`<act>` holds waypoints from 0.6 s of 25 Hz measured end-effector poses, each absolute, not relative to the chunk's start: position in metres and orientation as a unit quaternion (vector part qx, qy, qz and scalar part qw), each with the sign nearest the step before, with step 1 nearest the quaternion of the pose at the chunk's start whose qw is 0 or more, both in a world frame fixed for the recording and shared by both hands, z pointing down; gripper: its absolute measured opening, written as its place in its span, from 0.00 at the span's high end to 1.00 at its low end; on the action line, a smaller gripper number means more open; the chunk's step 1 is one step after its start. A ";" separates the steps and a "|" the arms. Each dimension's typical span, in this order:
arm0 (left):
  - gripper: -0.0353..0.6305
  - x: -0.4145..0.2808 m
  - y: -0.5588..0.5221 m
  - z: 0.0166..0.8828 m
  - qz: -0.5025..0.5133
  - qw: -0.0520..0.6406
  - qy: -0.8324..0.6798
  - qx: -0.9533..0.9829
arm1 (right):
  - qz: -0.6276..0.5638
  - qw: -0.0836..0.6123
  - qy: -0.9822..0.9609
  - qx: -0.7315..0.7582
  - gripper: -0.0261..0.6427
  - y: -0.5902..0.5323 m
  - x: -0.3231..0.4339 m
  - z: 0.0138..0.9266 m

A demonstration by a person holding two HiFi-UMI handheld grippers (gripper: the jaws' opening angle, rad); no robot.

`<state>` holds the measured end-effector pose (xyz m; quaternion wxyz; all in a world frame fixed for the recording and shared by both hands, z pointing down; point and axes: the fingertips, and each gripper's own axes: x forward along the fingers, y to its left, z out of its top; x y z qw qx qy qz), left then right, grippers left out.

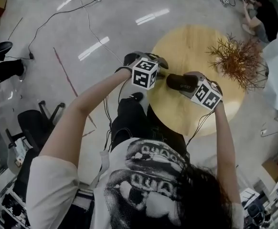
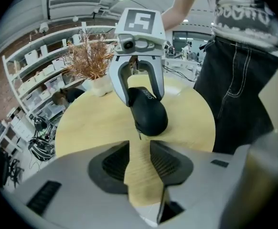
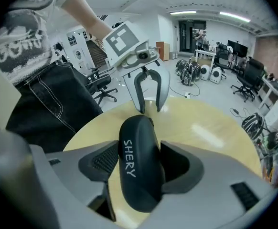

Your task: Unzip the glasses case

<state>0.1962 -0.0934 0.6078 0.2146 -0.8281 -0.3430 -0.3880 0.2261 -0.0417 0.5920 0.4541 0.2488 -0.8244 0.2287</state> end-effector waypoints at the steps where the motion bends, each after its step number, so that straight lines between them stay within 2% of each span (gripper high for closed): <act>1: 0.74 0.199 -0.092 0.609 -0.386 0.220 -0.353 -0.823 | 0.224 0.459 -0.824 0.245 0.55 -0.042 0.226 0.592; 9: 0.78 0.214 -0.083 0.622 -0.378 0.289 -0.444 -0.759 | 0.192 0.493 -0.821 0.214 0.54 -0.041 0.228 0.599; 13: 0.90 0.215 -0.078 0.628 -0.380 0.300 -0.463 -0.742 | 0.189 0.489 -0.825 0.211 0.54 -0.039 0.227 0.600; 15: 0.91 0.214 -0.076 0.629 -0.382 0.295 -0.468 -0.740 | 0.188 0.481 -0.829 0.215 0.54 -0.039 0.227 0.599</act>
